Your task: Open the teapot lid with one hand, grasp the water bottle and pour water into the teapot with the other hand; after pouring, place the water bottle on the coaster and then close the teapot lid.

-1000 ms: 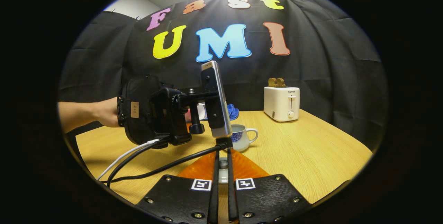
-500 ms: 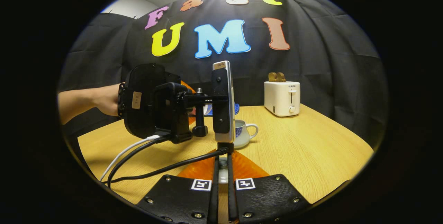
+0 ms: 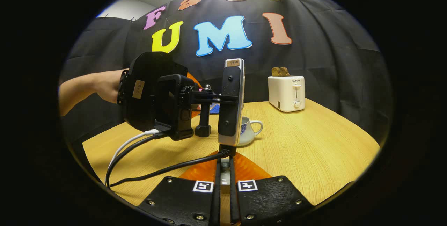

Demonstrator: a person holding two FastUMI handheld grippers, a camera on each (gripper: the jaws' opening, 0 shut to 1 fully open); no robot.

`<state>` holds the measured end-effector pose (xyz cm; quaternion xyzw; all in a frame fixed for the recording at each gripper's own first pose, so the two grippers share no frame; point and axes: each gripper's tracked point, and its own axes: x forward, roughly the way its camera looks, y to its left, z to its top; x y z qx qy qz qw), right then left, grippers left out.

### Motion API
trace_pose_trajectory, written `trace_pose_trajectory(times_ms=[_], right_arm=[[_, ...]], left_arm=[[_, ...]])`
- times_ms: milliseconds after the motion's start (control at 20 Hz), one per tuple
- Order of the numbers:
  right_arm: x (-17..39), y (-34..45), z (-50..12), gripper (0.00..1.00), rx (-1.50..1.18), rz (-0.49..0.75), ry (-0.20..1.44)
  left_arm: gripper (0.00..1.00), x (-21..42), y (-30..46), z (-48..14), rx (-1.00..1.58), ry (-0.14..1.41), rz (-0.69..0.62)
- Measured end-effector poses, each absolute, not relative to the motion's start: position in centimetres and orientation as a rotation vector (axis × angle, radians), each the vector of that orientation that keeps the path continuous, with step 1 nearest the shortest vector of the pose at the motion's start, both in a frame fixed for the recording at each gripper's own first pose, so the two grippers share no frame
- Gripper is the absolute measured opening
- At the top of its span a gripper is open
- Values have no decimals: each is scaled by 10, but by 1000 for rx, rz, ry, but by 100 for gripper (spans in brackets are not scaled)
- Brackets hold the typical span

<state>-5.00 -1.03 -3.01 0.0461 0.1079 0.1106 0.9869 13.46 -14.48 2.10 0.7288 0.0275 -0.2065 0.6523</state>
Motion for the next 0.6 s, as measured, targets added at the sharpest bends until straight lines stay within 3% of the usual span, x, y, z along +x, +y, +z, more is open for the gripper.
trace_pose_trajectory(times_ms=[600], right_arm=[[-49, -9, -34, 11, 134, 242, 253]], left_arm=[[84, 134, -148, 35, 1797, 79, -465]])
